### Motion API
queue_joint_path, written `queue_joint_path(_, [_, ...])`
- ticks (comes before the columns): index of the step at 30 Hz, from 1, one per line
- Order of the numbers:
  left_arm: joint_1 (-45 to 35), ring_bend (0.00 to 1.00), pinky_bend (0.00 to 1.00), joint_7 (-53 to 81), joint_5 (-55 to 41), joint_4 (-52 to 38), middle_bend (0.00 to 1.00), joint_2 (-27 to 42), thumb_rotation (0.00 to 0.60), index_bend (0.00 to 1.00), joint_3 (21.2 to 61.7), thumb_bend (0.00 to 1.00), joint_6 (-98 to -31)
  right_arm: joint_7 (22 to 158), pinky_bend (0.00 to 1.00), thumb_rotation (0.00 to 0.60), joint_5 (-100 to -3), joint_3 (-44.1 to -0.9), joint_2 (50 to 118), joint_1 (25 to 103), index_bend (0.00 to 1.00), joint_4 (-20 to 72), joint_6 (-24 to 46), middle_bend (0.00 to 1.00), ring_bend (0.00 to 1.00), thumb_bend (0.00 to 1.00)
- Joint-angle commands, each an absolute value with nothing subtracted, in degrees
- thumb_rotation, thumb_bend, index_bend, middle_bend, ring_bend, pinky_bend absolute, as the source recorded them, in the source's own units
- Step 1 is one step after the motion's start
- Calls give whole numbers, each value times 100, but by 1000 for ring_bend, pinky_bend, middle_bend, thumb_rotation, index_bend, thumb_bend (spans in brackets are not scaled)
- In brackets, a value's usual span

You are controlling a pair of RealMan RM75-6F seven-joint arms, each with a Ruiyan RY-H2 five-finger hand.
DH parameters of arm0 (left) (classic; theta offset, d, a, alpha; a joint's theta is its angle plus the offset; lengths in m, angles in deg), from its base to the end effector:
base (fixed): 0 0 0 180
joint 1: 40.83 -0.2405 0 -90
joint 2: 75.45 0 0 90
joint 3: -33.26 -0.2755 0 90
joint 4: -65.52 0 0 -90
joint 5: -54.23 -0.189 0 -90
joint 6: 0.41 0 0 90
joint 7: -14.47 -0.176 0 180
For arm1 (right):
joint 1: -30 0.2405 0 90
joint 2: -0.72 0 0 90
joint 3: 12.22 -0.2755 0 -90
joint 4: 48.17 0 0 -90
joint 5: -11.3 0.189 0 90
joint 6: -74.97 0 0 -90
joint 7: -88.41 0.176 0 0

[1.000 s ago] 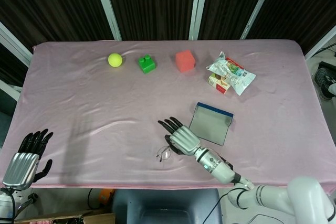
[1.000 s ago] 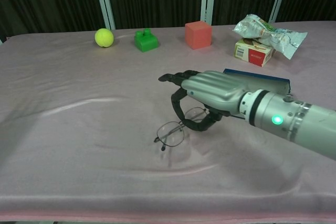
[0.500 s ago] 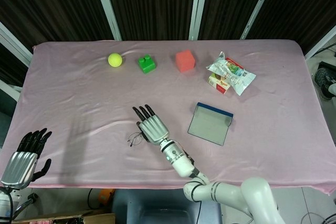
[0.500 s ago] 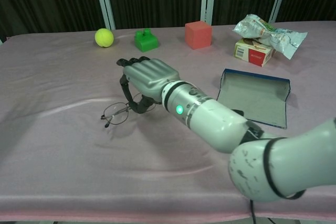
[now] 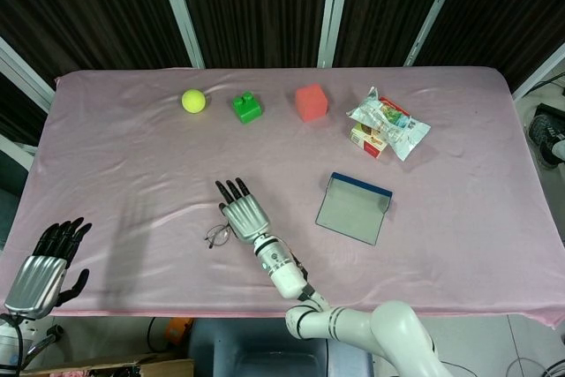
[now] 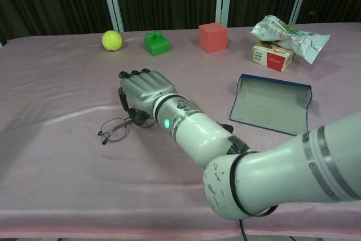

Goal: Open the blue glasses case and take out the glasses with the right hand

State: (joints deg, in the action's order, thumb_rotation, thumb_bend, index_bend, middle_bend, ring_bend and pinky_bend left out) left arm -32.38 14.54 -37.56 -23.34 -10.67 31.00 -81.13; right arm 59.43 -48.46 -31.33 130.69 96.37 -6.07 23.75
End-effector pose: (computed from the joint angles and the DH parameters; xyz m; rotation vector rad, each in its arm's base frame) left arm -0.3158 0.2136 0.1547 -1.6129 -0.9002 -0.8511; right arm 0.0067 -0.3861 -0.1873 1.9877 -0.7092 0.9607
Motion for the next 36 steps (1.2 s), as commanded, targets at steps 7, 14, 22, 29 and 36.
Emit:
queue_joint_path(7, [-3279,0,46,1394,-3814,-2337,0,-1058,600,0,3076,413,-8210,6215,0,600,-5183,-2845,12202,9021,467,638,2022,96,0,539])
queue_joint_path(14, [-3331,0,46,1434,-3838,-2329,0,-1060,600,0,3098,413,-8353,5755,0,600,-5708,-1708,9461,7786,325,3922,1465,36,0,438])
queue_joint_path(22, [-3394,0,44,1304,-3851,-2283,0,-1008,600,0,3150,415,-8536,6007,0,600,-6179,-477,7528,6542,198,5103,569,0,0,436])
queue_joint_path(29, [-3404,0,44,1199,-3857,-2320,0,-963,600,0,3124,415,-8499,6996,0,600,-6562,214,7106,4977,107,4451,-745,0,0,436])
queue_joint_path(36, [-3410,0,44,1050,-3906,-2384,0,-950,600,0,3081,414,-8472,7232,0,600,-6995,74,7039,4571,111,4280,-1136,0,0,436])
